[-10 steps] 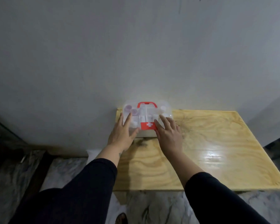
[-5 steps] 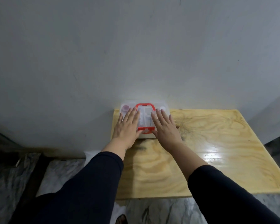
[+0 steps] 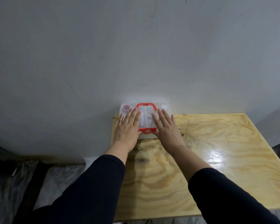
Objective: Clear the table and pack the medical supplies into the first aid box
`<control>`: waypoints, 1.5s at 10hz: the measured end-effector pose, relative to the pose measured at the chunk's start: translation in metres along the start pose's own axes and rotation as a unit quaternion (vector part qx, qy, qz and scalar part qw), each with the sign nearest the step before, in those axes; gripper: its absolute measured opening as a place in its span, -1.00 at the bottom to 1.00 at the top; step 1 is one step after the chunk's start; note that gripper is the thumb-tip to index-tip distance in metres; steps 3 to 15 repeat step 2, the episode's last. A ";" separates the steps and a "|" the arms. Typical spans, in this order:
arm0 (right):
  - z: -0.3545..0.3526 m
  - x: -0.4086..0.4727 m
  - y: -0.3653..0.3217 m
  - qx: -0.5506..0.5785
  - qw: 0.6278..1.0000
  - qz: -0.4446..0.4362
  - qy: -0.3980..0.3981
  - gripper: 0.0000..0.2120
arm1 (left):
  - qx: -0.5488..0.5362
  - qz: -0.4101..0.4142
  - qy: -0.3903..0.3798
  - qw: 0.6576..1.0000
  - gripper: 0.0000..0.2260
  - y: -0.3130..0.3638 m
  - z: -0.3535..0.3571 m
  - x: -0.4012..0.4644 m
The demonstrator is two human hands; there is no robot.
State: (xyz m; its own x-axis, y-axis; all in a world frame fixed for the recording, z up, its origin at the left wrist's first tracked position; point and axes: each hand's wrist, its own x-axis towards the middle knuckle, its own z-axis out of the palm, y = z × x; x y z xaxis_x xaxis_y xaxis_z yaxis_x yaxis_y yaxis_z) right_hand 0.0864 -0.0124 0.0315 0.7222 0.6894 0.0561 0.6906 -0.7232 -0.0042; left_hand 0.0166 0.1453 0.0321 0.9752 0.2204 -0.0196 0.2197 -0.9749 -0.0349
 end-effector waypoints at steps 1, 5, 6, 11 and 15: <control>-0.014 0.002 -0.002 0.016 0.999 0.004 -0.044 -0.34 | -0.033 0.012 -0.023 0.999 -0.30 -0.001 -0.017 0.004; -0.038 -0.004 -0.002 0.078 0.994 0.000 -0.081 -0.32 | -0.077 0.029 -0.015 0.996 -0.30 -0.007 -0.025 -0.013; -0.038 -0.004 -0.002 0.078 0.994 0.000 -0.081 -0.32 | -0.077 0.029 -0.015 0.996 -0.30 -0.007 -0.025 -0.013; -0.038 -0.004 -0.002 0.078 0.994 0.000 -0.081 -0.32 | -0.077 0.029 -0.015 0.996 -0.30 -0.007 -0.025 -0.013; -0.038 -0.004 -0.002 0.078 0.994 0.000 -0.081 -0.32 | -0.077 0.029 -0.015 0.996 -0.30 -0.007 -0.025 -0.013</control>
